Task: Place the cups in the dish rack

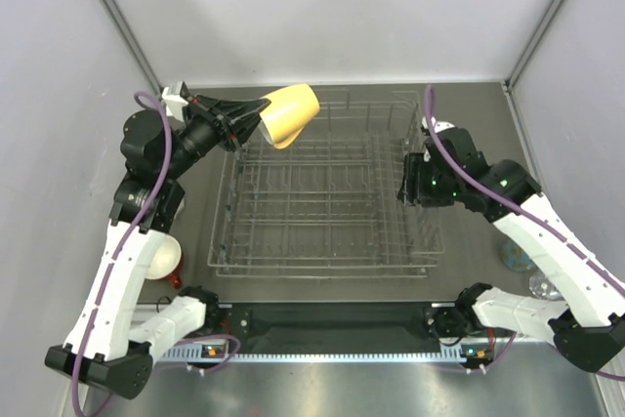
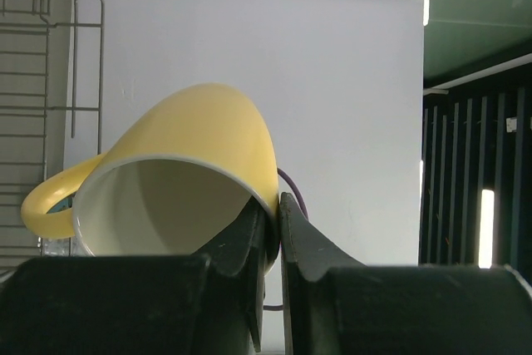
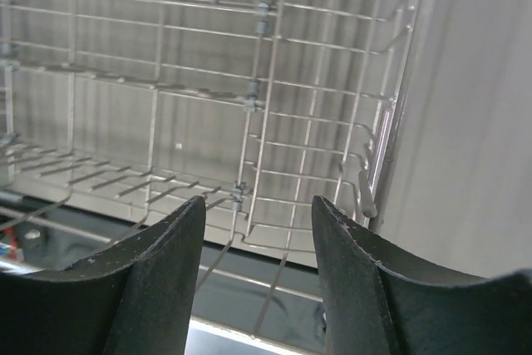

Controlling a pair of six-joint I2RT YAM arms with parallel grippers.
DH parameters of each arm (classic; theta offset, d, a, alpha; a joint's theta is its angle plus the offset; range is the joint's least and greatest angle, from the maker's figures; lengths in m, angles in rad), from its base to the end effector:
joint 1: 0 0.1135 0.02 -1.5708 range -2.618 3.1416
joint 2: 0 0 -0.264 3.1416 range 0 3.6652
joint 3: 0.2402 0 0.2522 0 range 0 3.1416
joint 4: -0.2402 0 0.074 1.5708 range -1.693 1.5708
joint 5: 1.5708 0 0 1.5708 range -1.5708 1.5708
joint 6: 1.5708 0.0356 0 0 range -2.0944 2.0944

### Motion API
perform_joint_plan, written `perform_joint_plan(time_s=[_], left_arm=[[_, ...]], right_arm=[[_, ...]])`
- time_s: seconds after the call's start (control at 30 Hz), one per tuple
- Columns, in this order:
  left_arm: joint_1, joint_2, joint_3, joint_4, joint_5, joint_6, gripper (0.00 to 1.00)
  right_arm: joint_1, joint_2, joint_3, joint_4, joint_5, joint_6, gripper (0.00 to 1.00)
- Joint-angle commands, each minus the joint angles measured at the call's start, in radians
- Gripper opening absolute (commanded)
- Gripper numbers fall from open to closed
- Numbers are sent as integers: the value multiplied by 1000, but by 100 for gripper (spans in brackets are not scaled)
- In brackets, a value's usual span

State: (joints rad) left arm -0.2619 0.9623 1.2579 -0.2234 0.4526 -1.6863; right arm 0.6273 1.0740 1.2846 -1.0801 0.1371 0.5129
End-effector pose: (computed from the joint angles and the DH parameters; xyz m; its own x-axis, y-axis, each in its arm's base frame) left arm 0.1811 -0.0647 0.4665 -0.6578 -0.7485 0.0836 -0.0062 -0.1056 -0.9944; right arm 0.1580 0.1086 0.3720 -0.7892 0.0282 -0.6134 -0.1409 0.9640 0.2256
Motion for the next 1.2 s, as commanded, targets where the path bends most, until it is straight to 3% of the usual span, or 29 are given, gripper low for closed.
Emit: perform_joint_plan(time_s=[0.0,0.17,0.33,0.57,0.7,0.8,0.93,1.17], left_arm=[[-11,-4,0,180,6,-46,0],[-30,4,-29,241,-3,-73,0],[-72,36,-31,312,-9,-114,0],[-183,90,-9,424,-77,-183,0],[-256,124,-8,505,-106,-228,0],[-312,145,-9,578,-138,-253,0],[-395,162,-20,685,-196,-288,0],[-488,181,-26,826,-256,-331,0]], right_arm=[[-18,6,8,-156,125,-45,55],[-32,7,71,-166,124,-112,63],[-32,-29,178,-46,-109,-195,75],[-32,3,301,110,-393,-234,83],[-31,17,291,299,-644,-221,89],[-32,18,251,431,-732,-197,93],[-34,-16,176,574,-784,-165,97],[-34,-92,59,750,-846,-122,95]])
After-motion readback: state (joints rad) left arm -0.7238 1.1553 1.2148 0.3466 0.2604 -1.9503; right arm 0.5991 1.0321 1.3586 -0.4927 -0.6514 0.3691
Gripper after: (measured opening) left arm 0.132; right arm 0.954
